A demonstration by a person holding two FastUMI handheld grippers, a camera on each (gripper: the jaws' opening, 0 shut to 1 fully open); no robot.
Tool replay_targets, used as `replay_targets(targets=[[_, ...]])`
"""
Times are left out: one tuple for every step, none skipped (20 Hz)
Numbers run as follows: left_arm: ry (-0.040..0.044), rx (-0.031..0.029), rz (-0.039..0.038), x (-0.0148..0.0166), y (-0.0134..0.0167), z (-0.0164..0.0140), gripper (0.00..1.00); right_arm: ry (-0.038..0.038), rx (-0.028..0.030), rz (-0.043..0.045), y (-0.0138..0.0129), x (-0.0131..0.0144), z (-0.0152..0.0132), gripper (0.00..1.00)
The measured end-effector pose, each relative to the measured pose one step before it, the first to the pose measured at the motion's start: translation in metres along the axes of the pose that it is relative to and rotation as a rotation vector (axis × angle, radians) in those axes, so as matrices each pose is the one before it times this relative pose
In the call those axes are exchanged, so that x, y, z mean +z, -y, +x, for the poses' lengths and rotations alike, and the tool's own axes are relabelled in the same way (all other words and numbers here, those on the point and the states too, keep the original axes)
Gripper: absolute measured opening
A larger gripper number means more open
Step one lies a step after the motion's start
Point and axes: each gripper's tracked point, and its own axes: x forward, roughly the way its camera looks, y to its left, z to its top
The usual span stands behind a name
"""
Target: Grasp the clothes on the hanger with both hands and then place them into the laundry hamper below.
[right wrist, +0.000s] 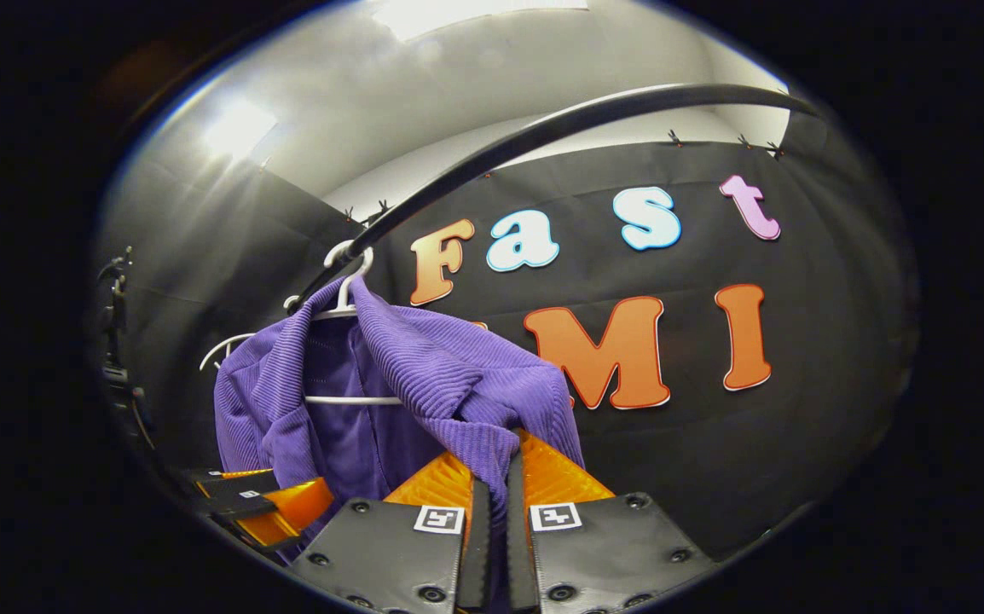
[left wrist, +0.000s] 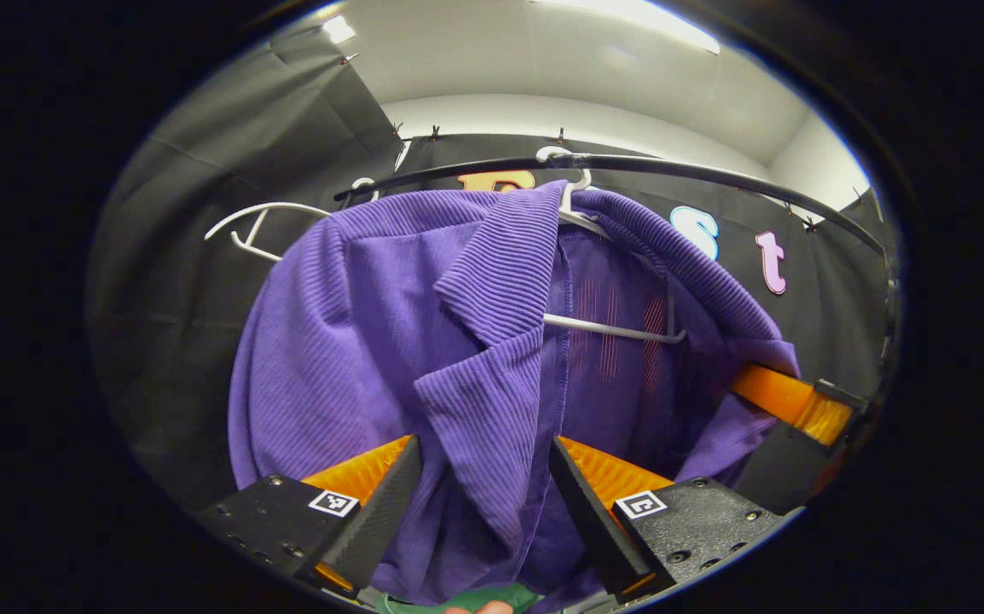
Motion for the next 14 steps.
replay_targets(targets=[[0.01384,0.03029,0.02052,-0.00028,-0.00451,0.00689,0.99,0.00391,0.00174,-0.00631,-0.00186,0.00216,-0.00061,0.15],[0.01612,0.03224,0.02603,-0.00164,-0.00645,0.00558,0.99,-0.00041,0.00282,-0.00046,-0.00002,0.00028,-0.00089,0.15],[0.01768,0.04352,0.03937,-0.0008,-0.00956,0.0031,0.99,-0.00301,0.00502,0.00637,-0.00131,-0.00155,-0.00414,0.15],[0.01145,0.06811,0.05998,0.00059,-0.01734,0.00052,0.95,-0.00403,0.0076,0.00591,-0.00141,-0.00213,-0.00087,0.15],[0.00717,0.04895,0.06254,-0.00174,-0.01555,-0.00023,0.91,-0.00192,0.00562,0.00019,-0.00039,-0.00036,0.00104,0.11],[0.00952,0.0154,0.04455,0.00037,-0.00951,0.00286,0.7,0.00075,0.00508,-0.00465,0.00009,-0.00079,0.00069,0.15],[0.01566,-0.0126,0.02118,0.00323,-0.00256,-0.00048,0.5,0.00342,-0.00047,-0.00907,-0.00049,-0.00154,0.00245,0.15],[0.01027,-0.05085,0.00331,0.00565,0.0057,-0.00445,0.29,0.00176,-0.00638,-0.01394,0.00125,-0.00192,0.00197,0.15],[0.00101,-0.03074,0.00912,0.0049,-0.00022,-0.00405,0.09,0.00226,-0.01164,-0.01462,0.00084,-0.00092,0.00034,0.15],[0.00714,0.00794,0.01641,0.00781,-0.01209,-0.00737,0.08,0.00305,-0.00984,-0.0097,0.00085,0.00012,0.0003,0.13],[0.02168,0.02444,0.00966,0.01328,-0.01357,-0.00671,0.06,0.00502,-0.00855,-0.00601,-0.00036,0.00151,0.00131,0.1],[0.02448,0.03598,0.00047,0.01592,-0.01653,-0.00646,0.09,0.00787,-0.00989,-0.00365,0.00164,0.00128,0.00191,0.15],[0.02863,0.04219,0.00075,0.01757,-0.01891,-0.00081,0.09,0.00741,-0.00843,-0.0037,0.00297,0.00146,0.0034,0.15],[0.02747,0.0484,0.00999,0.0164,-0.02341,0.00361,0.09,0.00412,-0.00517,-0.00229,0.00216,0.00125,0.00224,0.15]])
